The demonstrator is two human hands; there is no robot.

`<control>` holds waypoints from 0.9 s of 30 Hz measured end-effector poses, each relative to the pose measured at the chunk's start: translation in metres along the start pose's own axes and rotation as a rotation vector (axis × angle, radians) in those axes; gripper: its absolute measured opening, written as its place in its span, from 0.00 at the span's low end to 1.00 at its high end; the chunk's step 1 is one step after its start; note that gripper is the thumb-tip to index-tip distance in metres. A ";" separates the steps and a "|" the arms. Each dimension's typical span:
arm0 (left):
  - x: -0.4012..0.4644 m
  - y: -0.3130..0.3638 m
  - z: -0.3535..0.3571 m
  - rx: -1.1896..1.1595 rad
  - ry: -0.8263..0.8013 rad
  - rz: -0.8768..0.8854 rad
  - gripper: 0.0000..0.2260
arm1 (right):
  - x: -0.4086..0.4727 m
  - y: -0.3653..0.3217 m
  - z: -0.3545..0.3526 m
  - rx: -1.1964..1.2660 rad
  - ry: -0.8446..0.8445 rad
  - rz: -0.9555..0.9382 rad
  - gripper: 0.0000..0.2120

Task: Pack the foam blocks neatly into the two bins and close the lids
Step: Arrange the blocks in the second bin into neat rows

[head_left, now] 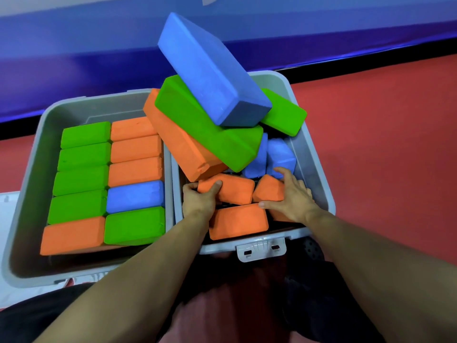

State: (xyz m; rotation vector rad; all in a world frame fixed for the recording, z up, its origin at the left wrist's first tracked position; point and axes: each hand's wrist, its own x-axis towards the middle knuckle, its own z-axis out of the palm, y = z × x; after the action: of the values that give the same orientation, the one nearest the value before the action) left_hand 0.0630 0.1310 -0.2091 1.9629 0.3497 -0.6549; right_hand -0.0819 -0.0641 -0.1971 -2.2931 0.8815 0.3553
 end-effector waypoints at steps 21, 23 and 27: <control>-0.053 0.018 -0.011 1.288 -0.252 0.301 0.38 | 0.006 -0.016 0.009 -0.116 -0.026 0.017 0.44; -0.051 0.019 -0.012 1.335 -0.285 0.355 0.40 | 0.006 -0.016 0.010 -0.117 -0.024 0.012 0.44; -0.040 0.013 -0.020 1.321 -0.401 0.434 0.44 | 0.009 -0.015 0.009 -0.097 -0.026 0.015 0.44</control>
State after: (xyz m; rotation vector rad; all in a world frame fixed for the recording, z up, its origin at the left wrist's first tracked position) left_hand 0.0432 0.1443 -0.1691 2.8558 -0.9899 -1.0936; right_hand -0.0647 -0.0540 -0.2011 -2.3665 0.8863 0.4422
